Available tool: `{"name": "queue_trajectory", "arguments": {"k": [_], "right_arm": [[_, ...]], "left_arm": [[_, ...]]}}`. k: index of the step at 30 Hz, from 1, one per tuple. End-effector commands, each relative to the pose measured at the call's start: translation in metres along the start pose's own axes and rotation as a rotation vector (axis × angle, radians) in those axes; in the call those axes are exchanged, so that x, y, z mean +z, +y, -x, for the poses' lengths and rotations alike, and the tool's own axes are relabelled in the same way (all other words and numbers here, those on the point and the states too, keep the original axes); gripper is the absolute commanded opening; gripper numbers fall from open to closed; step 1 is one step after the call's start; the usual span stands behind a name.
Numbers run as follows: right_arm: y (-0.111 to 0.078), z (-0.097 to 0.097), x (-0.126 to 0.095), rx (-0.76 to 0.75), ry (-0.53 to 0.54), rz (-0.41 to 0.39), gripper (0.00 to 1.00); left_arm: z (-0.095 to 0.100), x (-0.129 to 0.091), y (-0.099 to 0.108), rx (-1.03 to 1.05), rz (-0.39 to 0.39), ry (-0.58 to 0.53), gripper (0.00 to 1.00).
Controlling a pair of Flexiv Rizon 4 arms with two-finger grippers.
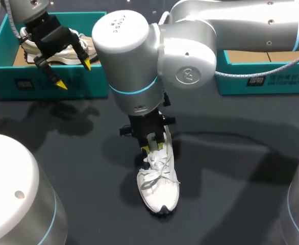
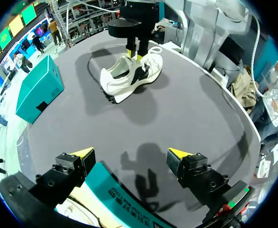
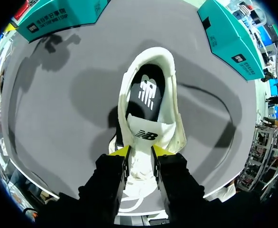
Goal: Take the shoe out of the shoebox, open the shoe tongue, remove and reinsert the insole, then place the shoe into the shoebox
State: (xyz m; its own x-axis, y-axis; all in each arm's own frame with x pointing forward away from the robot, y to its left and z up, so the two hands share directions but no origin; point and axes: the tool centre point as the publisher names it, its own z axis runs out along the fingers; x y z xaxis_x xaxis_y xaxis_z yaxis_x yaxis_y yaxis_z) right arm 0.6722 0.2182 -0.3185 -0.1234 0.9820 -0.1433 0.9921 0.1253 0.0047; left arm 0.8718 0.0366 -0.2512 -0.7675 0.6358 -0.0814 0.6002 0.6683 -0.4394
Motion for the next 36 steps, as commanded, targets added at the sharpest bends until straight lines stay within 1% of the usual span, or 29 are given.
{"name": "queue_trajectory", "arguments": {"k": [1,4,8,11,14,21,25,27,31,34,36], "right_arm": [[-0.003,0.003,-0.010,0.002,-0.006,0.039,0.27],[-0.008,0.005,-0.021,0.012,-0.027,0.063,0.26],[-0.009,0.012,-0.023,0.020,-0.048,0.073,0.26],[-0.004,0.018,-0.015,0.021,-0.047,0.061,0.26],[0.002,0.020,-0.006,0.000,-0.036,0.054,0.25],[0.017,0.017,0.021,-0.035,0.017,0.025,0.22],[0.019,0.016,0.028,-0.042,0.045,0.013,0.20],[0.017,0.018,0.023,-0.041,0.041,0.029,0.20],[0.010,0.022,-0.001,-0.044,0.018,0.082,0.20],[0.006,0.023,-0.021,-0.093,0.021,0.136,0.22],[0.005,0.024,-0.031,-0.125,0.007,0.153,0.23]], "left_arm": [[0.000,0.000,0.000,0.001,0.002,0.000,1.00],[0.000,0.000,0.000,0.001,0.002,0.000,1.00],[0.000,0.000,0.000,0.001,0.002,0.000,1.00],[0.000,0.000,0.000,0.001,0.002,0.000,1.00],[0.000,0.000,0.000,0.001,0.002,0.000,1.00],[0.000,0.000,0.000,0.001,0.002,0.000,1.00],[0.000,0.000,0.000,0.001,0.002,0.000,1.00],[0.000,0.000,0.000,0.001,0.002,0.000,1.00],[0.000,0.000,0.000,0.001,0.002,0.000,1.00],[0.000,0.000,0.000,0.001,0.002,0.000,1.00],[0.000,0.000,0.000,0.001,0.002,0.000,1.00]]}}
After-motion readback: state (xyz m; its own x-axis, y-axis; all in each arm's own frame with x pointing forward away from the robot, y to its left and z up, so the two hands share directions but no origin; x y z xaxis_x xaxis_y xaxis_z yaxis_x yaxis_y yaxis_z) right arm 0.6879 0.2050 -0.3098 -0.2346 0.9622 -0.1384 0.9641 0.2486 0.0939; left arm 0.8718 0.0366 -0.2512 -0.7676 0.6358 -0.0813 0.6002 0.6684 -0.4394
